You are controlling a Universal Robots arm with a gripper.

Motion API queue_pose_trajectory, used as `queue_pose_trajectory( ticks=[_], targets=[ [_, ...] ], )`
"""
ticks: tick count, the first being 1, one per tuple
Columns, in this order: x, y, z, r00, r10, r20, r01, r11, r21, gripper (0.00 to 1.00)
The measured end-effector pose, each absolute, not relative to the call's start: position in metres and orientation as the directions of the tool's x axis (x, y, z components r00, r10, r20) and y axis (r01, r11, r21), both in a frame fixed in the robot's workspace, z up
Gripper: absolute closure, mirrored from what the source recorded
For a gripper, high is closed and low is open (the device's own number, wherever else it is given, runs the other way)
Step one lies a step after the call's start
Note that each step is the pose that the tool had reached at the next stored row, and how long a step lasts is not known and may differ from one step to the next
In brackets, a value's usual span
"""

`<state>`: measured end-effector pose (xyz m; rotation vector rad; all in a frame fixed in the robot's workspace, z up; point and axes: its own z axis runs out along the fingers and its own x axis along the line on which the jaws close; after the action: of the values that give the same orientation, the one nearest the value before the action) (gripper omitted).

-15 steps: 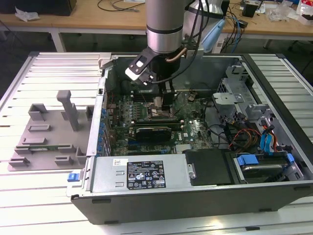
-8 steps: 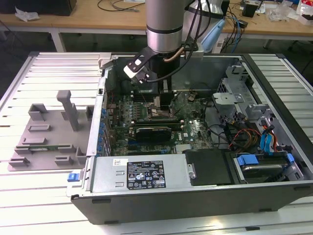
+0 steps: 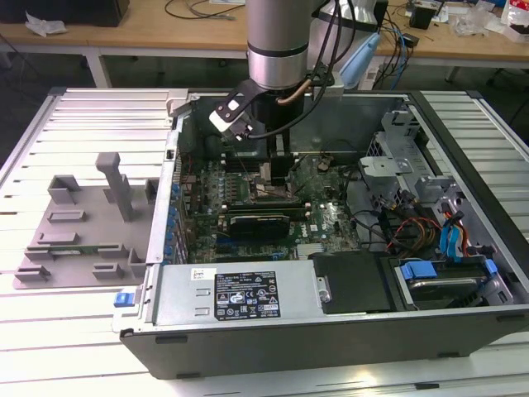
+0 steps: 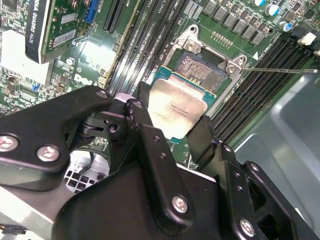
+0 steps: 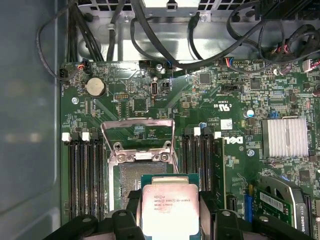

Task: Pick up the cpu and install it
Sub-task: 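Place the cpu into insertion slot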

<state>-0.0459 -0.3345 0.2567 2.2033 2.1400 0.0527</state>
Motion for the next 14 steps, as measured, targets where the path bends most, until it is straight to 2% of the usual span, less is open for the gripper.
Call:
queue_pose_trajectory(
  ticks=[14],
  targets=[
    [-0.0459,-0.3288,0.2566,0.03,0.999,-0.024,0.997,-0.028,0.074,0.45]
  ],
)
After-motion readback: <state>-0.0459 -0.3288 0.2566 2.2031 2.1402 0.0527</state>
